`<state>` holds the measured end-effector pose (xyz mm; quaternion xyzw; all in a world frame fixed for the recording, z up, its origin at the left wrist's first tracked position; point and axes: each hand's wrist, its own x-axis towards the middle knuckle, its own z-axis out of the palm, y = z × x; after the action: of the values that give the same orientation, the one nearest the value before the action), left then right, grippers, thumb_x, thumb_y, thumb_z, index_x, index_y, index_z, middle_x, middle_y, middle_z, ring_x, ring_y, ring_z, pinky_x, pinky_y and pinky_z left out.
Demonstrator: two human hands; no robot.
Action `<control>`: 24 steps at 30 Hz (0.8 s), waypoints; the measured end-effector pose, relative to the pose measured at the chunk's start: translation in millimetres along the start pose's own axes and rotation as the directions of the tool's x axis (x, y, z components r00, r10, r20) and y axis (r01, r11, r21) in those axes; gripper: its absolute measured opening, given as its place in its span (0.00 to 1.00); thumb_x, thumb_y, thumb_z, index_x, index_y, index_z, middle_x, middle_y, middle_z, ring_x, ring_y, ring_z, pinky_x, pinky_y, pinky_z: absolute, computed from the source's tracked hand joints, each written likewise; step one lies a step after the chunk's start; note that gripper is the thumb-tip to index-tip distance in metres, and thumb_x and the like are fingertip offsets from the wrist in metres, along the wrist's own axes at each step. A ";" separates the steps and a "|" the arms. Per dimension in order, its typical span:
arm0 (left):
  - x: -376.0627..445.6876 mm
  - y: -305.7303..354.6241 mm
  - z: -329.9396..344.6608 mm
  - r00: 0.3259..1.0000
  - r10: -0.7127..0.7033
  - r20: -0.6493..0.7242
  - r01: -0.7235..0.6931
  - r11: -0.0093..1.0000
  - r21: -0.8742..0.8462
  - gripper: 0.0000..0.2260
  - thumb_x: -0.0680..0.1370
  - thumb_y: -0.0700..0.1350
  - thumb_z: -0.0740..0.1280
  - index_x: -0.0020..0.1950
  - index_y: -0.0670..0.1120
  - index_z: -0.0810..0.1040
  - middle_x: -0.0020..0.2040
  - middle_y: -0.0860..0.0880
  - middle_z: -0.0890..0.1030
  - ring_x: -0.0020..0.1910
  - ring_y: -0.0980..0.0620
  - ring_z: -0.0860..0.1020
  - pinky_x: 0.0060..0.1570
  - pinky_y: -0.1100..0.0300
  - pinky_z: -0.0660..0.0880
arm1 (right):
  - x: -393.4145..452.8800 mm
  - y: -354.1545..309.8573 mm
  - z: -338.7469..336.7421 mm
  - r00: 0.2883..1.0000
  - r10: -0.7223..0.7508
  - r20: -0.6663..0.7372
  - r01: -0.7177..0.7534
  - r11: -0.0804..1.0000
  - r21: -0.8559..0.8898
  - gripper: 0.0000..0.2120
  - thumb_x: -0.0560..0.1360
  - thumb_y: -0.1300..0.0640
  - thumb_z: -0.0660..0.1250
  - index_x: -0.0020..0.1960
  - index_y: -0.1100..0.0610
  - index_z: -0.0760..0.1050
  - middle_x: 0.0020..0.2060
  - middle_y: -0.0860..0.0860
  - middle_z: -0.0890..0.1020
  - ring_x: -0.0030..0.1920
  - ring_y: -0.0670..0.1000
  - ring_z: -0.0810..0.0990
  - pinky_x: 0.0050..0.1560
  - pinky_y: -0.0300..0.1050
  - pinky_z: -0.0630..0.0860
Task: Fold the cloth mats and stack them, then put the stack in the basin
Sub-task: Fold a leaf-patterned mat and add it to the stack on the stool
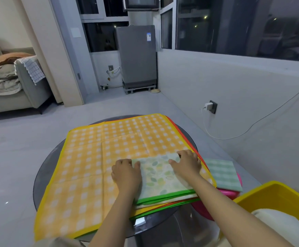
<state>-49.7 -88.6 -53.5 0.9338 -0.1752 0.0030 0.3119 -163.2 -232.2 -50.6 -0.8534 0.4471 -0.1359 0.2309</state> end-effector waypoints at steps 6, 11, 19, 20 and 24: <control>10.9 12.1 -14.0 0.975 -0.158 0.158 0.218 0.823 -0.525 0.13 0.72 0.52 0.72 0.50 0.45 0.80 0.48 0.46 0.82 0.40 0.46 0.78 0.37 0.54 0.77 | 5.9 11.4 -31.9 0.995 0.088 0.042 -0.097 0.868 0.487 0.15 0.71 0.53 0.72 0.54 0.59 0.77 0.52 0.51 0.79 0.55 0.53 0.77 0.56 0.48 0.74; 17.2 43.8 -31.6 0.966 -0.051 0.253 0.221 0.671 -0.708 0.12 0.74 0.44 0.72 0.52 0.37 0.80 0.42 0.43 0.79 0.30 0.48 0.72 0.19 0.66 0.64 | 12.9 20.5 -71.8 0.997 0.070 0.024 -0.070 0.772 0.632 0.10 0.70 0.55 0.73 0.45 0.58 0.74 0.37 0.53 0.79 0.30 0.49 0.75 0.31 0.40 0.71; 21.5 128.0 -43.1 0.944 0.126 0.304 0.201 0.511 -0.835 0.13 0.74 0.43 0.71 0.56 0.39 0.79 0.46 0.43 0.78 0.27 0.53 0.75 0.22 0.69 0.70 | 25.6 40.8 -143.1 0.989 0.091 -0.118 0.038 0.617 0.786 0.10 0.73 0.57 0.70 0.53 0.59 0.76 0.38 0.52 0.79 0.27 0.49 0.76 0.24 0.36 0.73; 21.0 138.3 -41.8 0.943 0.148 0.299 0.190 0.500 -0.845 0.11 0.75 0.43 0.71 0.55 0.40 0.79 0.46 0.43 0.78 0.28 0.53 0.76 0.24 0.69 0.72 | 27.6 45.0 -150.5 0.986 0.095 -0.133 0.048 0.610 0.791 0.10 0.74 0.57 0.70 0.53 0.59 0.76 0.40 0.53 0.79 0.28 0.50 0.77 0.24 0.36 0.75; 17.0 177.6 -26.7 0.931 0.215 0.296 0.175 0.449 -0.876 0.04 0.75 0.43 0.70 0.47 0.43 0.79 0.47 0.43 0.79 0.36 0.49 0.78 0.30 0.67 0.78 | 38.1 72.4 -174.4 0.977 0.134 -0.167 0.060 0.577 0.815 0.10 0.74 0.55 0.69 0.52 0.60 0.78 0.44 0.55 0.81 0.30 0.51 0.79 0.29 0.36 0.78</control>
<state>-89.4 -210.7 73.2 0.6106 -0.2164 -0.2590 0.7164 -269.0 -347.0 62.3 -0.6227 0.3739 -0.4105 0.5514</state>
